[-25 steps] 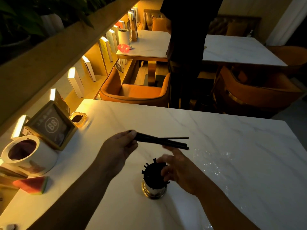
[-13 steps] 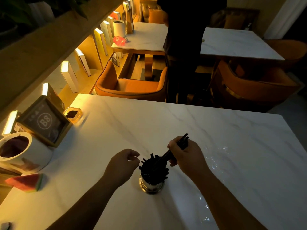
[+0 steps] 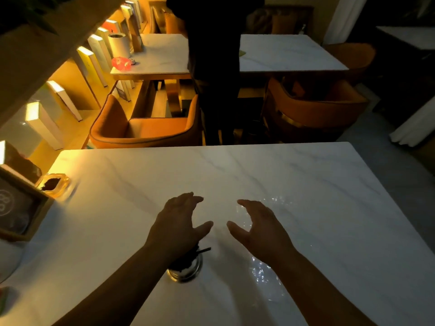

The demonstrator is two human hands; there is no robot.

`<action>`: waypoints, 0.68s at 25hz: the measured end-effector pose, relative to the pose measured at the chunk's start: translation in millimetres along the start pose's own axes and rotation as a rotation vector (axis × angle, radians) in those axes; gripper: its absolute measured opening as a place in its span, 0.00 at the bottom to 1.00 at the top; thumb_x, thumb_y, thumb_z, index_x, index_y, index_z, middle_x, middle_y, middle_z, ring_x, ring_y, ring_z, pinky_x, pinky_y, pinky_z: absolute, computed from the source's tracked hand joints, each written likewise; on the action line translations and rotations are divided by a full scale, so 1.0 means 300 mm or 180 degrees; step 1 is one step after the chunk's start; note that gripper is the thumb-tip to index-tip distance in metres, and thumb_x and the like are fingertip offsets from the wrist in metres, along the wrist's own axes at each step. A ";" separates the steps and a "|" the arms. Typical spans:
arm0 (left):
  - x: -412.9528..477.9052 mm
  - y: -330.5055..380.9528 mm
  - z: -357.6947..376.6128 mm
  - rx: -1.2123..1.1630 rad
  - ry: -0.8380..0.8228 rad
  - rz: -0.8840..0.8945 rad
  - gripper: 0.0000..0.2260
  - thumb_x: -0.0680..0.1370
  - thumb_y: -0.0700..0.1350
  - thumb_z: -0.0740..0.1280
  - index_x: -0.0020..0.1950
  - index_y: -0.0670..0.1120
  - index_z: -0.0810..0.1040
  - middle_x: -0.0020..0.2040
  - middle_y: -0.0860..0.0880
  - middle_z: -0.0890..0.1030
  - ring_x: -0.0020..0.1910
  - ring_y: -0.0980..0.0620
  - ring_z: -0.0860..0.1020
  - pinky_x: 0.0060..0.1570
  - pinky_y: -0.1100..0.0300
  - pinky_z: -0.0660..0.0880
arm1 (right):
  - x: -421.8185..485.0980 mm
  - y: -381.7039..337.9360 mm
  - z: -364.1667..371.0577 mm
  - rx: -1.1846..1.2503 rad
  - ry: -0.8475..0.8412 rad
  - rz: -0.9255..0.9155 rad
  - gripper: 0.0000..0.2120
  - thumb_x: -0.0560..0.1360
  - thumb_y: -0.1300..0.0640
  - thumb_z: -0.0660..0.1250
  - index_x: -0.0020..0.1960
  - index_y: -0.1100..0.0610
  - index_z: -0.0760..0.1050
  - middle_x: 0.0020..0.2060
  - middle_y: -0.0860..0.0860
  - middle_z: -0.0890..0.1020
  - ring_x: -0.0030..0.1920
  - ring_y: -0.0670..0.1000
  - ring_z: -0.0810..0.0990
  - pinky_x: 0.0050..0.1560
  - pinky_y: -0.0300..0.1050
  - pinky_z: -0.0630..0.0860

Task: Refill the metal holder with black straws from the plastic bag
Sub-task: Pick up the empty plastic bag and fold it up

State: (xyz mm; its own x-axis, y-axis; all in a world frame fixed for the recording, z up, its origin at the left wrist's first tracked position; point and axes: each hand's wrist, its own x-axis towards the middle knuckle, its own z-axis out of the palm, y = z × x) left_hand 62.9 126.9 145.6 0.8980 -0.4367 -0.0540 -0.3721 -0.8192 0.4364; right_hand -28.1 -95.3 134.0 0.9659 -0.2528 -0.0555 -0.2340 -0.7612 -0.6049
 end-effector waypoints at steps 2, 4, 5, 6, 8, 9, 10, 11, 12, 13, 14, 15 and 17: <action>0.033 0.103 0.039 0.0063 -0.0066 0.0202 0.37 0.71 0.71 0.66 0.77 0.60 0.64 0.81 0.53 0.65 0.78 0.48 0.63 0.72 0.47 0.67 | -0.019 0.097 -0.052 -0.0212 0.0011 0.0139 0.39 0.73 0.28 0.64 0.79 0.42 0.62 0.77 0.44 0.70 0.75 0.49 0.66 0.69 0.47 0.68; 0.065 0.195 0.083 0.0088 -0.0204 0.0351 0.38 0.71 0.71 0.68 0.78 0.59 0.63 0.82 0.52 0.63 0.78 0.48 0.62 0.73 0.47 0.66 | -0.038 0.198 -0.095 -0.0355 0.0030 0.0291 0.41 0.74 0.28 0.63 0.81 0.43 0.59 0.80 0.46 0.66 0.79 0.50 0.60 0.75 0.50 0.64; 0.080 0.238 0.109 0.0107 -0.0269 0.0403 0.39 0.71 0.70 0.68 0.79 0.59 0.63 0.82 0.52 0.62 0.79 0.48 0.62 0.73 0.47 0.66 | -0.048 0.248 -0.116 -0.0414 0.0022 0.0377 0.41 0.74 0.28 0.62 0.82 0.43 0.57 0.81 0.46 0.64 0.81 0.51 0.58 0.77 0.51 0.62; 0.093 0.276 0.137 0.0133 -0.0310 0.0444 0.39 0.71 0.70 0.68 0.79 0.59 0.63 0.83 0.52 0.62 0.79 0.47 0.62 0.73 0.47 0.65 | -0.058 0.299 -0.136 -0.0460 -0.0003 0.0468 0.42 0.74 0.27 0.61 0.82 0.43 0.55 0.82 0.47 0.62 0.82 0.52 0.55 0.78 0.53 0.61; 0.111 0.326 0.190 0.0167 -0.0345 0.0505 0.39 0.71 0.69 0.69 0.79 0.58 0.63 0.83 0.51 0.61 0.79 0.47 0.62 0.73 0.47 0.65 | -0.074 0.383 -0.164 -0.0512 -0.0028 0.0622 0.43 0.73 0.26 0.59 0.82 0.43 0.54 0.83 0.47 0.60 0.83 0.53 0.52 0.79 0.54 0.58; 0.120 0.349 0.225 0.0185 -0.0371 0.0549 0.38 0.71 0.69 0.69 0.79 0.58 0.64 0.83 0.51 0.62 0.79 0.46 0.62 0.73 0.47 0.65 | -0.083 0.431 -0.175 -0.0524 -0.0010 0.0696 0.43 0.73 0.26 0.59 0.82 0.43 0.54 0.83 0.48 0.60 0.83 0.54 0.52 0.80 0.54 0.57; 0.127 0.368 0.261 0.0224 -0.0402 0.0592 0.38 0.71 0.68 0.70 0.78 0.57 0.64 0.83 0.50 0.62 0.79 0.46 0.63 0.73 0.47 0.65 | -0.093 0.479 -0.181 -0.0545 -0.0004 0.0773 0.43 0.73 0.26 0.59 0.82 0.43 0.54 0.83 0.49 0.60 0.83 0.54 0.52 0.79 0.55 0.57; 0.134 0.382 0.300 0.0267 -0.0432 0.0622 0.38 0.71 0.68 0.70 0.78 0.57 0.65 0.82 0.50 0.62 0.78 0.46 0.63 0.73 0.48 0.65 | -0.102 0.527 -0.182 -0.0575 -0.0021 0.0851 0.43 0.73 0.27 0.60 0.82 0.44 0.54 0.82 0.49 0.60 0.83 0.55 0.52 0.79 0.55 0.58; 0.141 0.393 0.341 0.0305 -0.0463 0.0627 0.39 0.71 0.67 0.71 0.78 0.57 0.65 0.82 0.49 0.62 0.78 0.46 0.63 0.73 0.48 0.65 | -0.110 0.575 -0.180 -0.0609 -0.0058 0.0928 0.43 0.73 0.27 0.61 0.82 0.44 0.54 0.83 0.49 0.60 0.83 0.55 0.52 0.79 0.55 0.58; 0.145 0.398 0.384 0.0338 -0.0492 0.0606 0.39 0.71 0.67 0.71 0.78 0.56 0.65 0.82 0.49 0.62 0.78 0.46 0.64 0.73 0.48 0.66 | -0.116 0.621 -0.173 -0.0642 -0.0104 0.0990 0.43 0.73 0.28 0.61 0.82 0.44 0.54 0.83 0.50 0.60 0.83 0.55 0.52 0.79 0.55 0.58; 0.148 0.399 0.429 0.0368 -0.0526 0.0567 0.39 0.71 0.67 0.71 0.78 0.56 0.65 0.82 0.49 0.62 0.78 0.45 0.64 0.72 0.48 0.67 | -0.119 0.665 -0.165 -0.0659 -0.0148 0.1044 0.43 0.73 0.29 0.62 0.82 0.45 0.54 0.82 0.50 0.60 0.83 0.56 0.52 0.79 0.56 0.58; 0.149 0.396 0.475 0.0387 -0.0573 0.0505 0.39 0.71 0.67 0.71 0.78 0.55 0.65 0.82 0.48 0.62 0.78 0.45 0.64 0.72 0.47 0.67 | -0.122 0.706 -0.155 -0.0663 -0.0178 0.1092 0.43 0.73 0.29 0.63 0.82 0.45 0.55 0.82 0.51 0.61 0.83 0.57 0.53 0.79 0.56 0.59; 0.147 0.378 0.550 0.0441 -0.0684 0.0336 0.39 0.71 0.67 0.71 0.79 0.54 0.65 0.82 0.48 0.62 0.78 0.44 0.64 0.72 0.45 0.68 | -0.118 0.766 -0.139 -0.0682 -0.0188 0.1151 0.42 0.73 0.31 0.64 0.81 0.46 0.57 0.81 0.51 0.63 0.82 0.57 0.56 0.78 0.56 0.61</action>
State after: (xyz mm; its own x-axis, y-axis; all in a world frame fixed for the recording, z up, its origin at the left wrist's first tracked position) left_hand 21.5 -46.6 44.4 0.7876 -0.5792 -0.2104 -0.5030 -0.8015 0.3234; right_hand -120.6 -286.1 30.0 0.8207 -0.4964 -0.2829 -0.5705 -0.7383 -0.3597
